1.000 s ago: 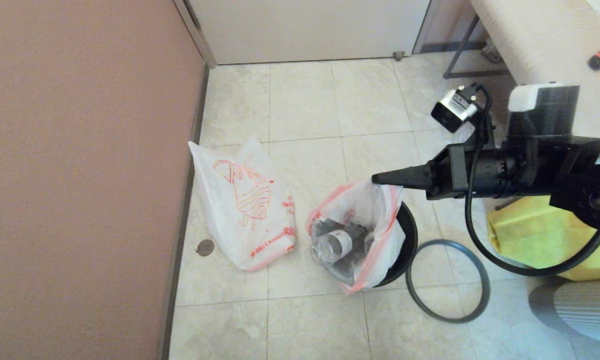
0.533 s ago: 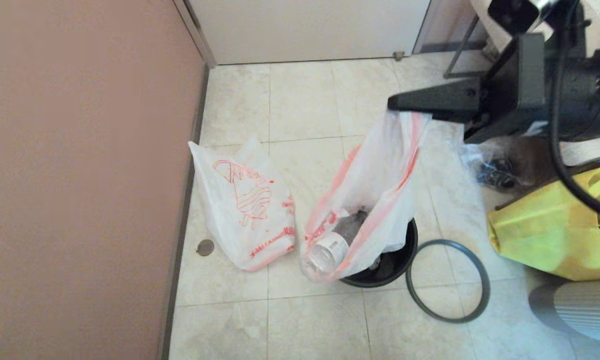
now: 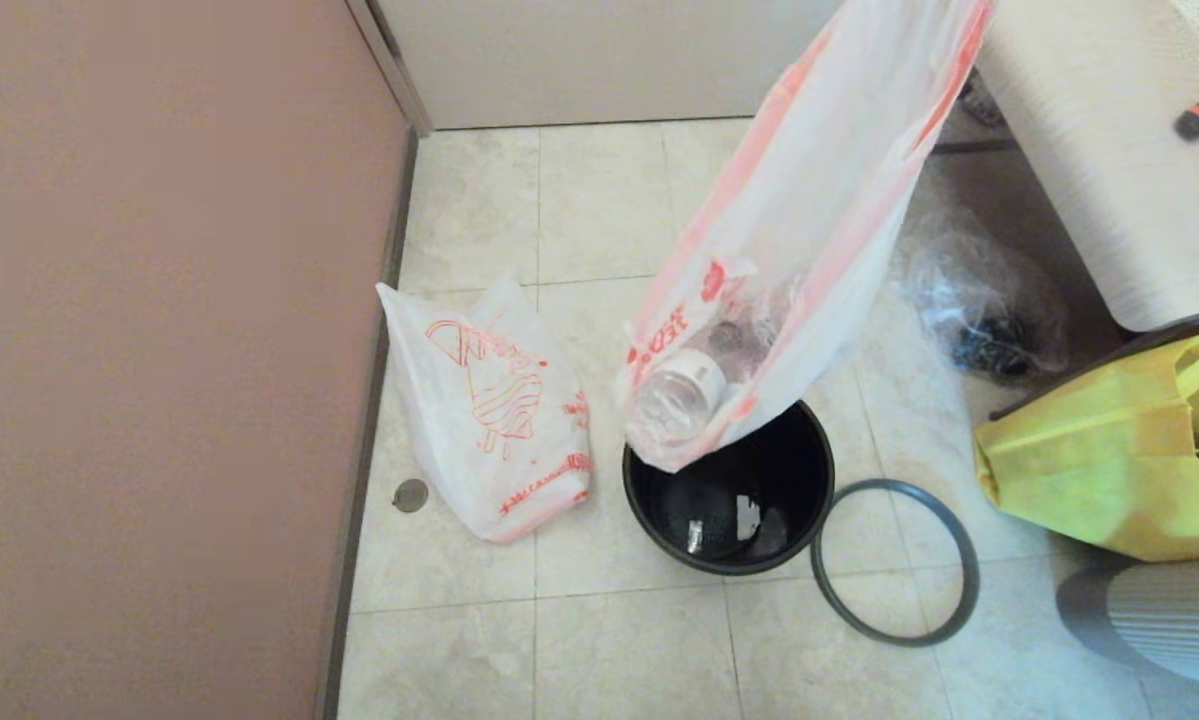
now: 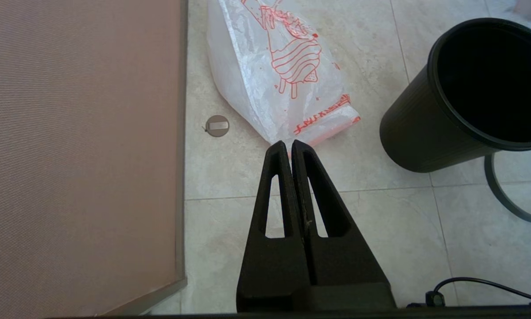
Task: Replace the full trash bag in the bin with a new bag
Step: Place the trash bag on the floor
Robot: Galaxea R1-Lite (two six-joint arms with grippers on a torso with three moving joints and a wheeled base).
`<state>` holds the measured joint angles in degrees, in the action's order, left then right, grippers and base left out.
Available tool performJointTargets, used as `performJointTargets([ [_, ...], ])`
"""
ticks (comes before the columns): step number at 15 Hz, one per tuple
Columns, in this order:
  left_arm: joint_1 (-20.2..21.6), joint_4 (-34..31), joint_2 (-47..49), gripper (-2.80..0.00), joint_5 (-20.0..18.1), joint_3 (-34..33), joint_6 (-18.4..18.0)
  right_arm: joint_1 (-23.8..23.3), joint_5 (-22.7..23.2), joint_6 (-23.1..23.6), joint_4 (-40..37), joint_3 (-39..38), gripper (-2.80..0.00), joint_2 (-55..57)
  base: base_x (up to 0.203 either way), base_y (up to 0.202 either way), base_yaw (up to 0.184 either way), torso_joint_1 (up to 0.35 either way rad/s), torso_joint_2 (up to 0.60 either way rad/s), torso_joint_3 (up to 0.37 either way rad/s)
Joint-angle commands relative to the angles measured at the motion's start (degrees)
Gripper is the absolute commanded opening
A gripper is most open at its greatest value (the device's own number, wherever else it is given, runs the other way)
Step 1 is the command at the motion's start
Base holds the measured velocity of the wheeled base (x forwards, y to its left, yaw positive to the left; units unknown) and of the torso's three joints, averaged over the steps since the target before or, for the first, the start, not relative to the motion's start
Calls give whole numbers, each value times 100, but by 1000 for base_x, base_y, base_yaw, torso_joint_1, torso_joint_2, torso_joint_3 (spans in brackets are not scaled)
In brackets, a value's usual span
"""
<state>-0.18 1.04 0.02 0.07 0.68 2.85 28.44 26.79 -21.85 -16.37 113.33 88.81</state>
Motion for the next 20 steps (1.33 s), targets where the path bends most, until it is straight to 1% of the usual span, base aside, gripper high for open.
performJointTargets([
  [1, 1, 2, -2, -280, 1, 1, 11, -111, -628, 542, 17, 174, -280, 179, 0, 0, 0, 0, 0, 0],
  [2, 1, 2, -2, -280, 1, 1, 5, -147, -1166, 968, 211, 172, -280, 216, 0, 0, 0, 0, 0, 0],
  [4, 1, 2, -2, -280, 1, 2, 5, -478, -2053, 1704, 940, 171, -280, 395, 0, 0, 0, 0, 0, 0],
  [5, 1, 2, -2, -280, 1, -6, 5, -624, -2368, 1992, 1071, 171, -280, 497, 0, 0, 0, 0, 0, 0],
  [6, 1, 2, -2, -280, 1, 2, 5, -749, -2965, 2237, 1113, 167, -280, 596, 0, 0, 0, 0, 0, 0],
  [7, 1, 2, -2, -280, 1, 2, 5, -963, -3393, 2382, 1200, 165, -280, 701, 0, 0, 0, 0, 0, 0],
  [8, 1, 2, -2, -280, 1, 1, 6, -1327, -3428, 2454, 1356, 151, -280, 851, 0, 0, 0, 0, 0, 0],
  [9, 1, 2, -2, -280, 1, -1, 5, -1581, -3382, 2488, 1529, 139, -280, 1079, 0, 0, 0, 0, 0, 0],
  [11, 1, 2, -2, -280, 1, 2, 5, -1978, -3318, 2576, 1792, 130, -280, 1576, 0, 0, 0, 0, 0, 0],
  [14, 1, 2, -2, -280, 1, -4, 5, -2494, -3373, 3096, 2204, 128, -280, 2730, 0, 0, 0, 0, 0, 0],
  [17, 1, 2, -2, -280, 1, 2, 9, -3041, -3723, 3870, 2643, 135, -280, 4040, 0, 0, 0, 0, 0, 0],
  [20, 1, 2, 6, -280, 1, -4, 5, -3326, -4185, 4390, 3180, 150, -280, 5116, 0, 0, 0, 0, 0, 0],
])
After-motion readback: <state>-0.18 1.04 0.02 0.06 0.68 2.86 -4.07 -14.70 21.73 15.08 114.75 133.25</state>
